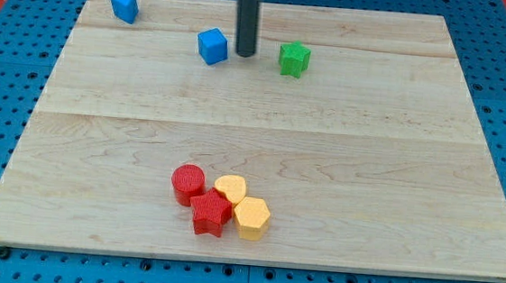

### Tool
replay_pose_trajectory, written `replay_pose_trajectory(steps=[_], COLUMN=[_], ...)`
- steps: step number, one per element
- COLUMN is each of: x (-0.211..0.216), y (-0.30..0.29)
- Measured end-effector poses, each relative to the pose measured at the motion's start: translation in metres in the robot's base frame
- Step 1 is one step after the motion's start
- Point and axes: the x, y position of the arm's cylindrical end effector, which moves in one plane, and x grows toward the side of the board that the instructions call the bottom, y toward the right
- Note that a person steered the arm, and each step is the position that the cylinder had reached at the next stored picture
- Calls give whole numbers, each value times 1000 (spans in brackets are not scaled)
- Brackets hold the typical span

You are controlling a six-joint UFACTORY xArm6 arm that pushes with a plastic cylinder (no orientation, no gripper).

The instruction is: Push the green star to the center

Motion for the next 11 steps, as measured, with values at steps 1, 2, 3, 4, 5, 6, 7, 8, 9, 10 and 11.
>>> replay_pose_trajectory(steps=[1, 2, 3, 4, 5, 6, 7, 8, 9, 10, 11], x=[2, 2, 2, 2, -16, -25, 16, 63, 69, 103, 105], y=[-65, -111, -123, -106, 10, 91, 156, 92, 131, 169, 75])
